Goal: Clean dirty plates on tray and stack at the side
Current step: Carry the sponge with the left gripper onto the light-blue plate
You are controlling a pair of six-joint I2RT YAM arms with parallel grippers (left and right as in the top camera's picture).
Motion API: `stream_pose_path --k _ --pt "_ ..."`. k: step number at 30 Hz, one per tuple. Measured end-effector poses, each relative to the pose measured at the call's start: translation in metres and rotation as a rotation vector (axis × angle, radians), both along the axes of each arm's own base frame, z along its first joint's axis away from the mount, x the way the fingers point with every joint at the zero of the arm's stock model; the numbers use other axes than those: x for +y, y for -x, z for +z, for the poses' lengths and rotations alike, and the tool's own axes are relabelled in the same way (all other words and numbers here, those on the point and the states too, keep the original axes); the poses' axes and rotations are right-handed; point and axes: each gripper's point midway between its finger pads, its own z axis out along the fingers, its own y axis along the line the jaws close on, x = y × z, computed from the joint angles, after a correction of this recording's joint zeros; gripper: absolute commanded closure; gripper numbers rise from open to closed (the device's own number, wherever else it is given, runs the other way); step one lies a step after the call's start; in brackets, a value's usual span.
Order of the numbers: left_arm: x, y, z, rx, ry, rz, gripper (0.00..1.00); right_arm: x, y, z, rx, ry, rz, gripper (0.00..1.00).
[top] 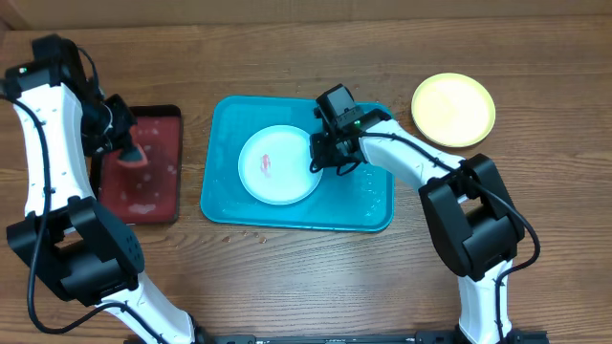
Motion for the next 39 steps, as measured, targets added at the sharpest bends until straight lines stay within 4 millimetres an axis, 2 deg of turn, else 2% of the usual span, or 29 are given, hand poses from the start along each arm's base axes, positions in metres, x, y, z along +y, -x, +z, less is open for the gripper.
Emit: stream_pose_path --k 3,9,25,33,39 --pt "-0.002 0.004 -0.008 0.024 0.011 0.0 0.96 -0.001 0.0 0.0 0.001 0.002 -0.011 0.96" --pt "-0.004 0.001 -0.007 0.009 0.025 -0.015 0.96 -0.001 -0.001 0.0 0.003 0.001 -0.018 0.96" --pt "-0.041 -0.012 -0.006 -0.024 0.076 -0.151 0.96 0.0 -0.003 0.001 -0.006 -0.001 -0.019 0.96" --pt "-0.047 -0.007 -0.006 -0.005 0.1 -0.159 0.96 0.0 -0.003 0.001 -0.006 -0.001 -0.019 0.96" --pt "-0.076 -0.015 -0.002 -0.05 0.196 -0.233 0.96 0.0 -0.003 0.001 -0.007 -0.004 -0.025 0.96"
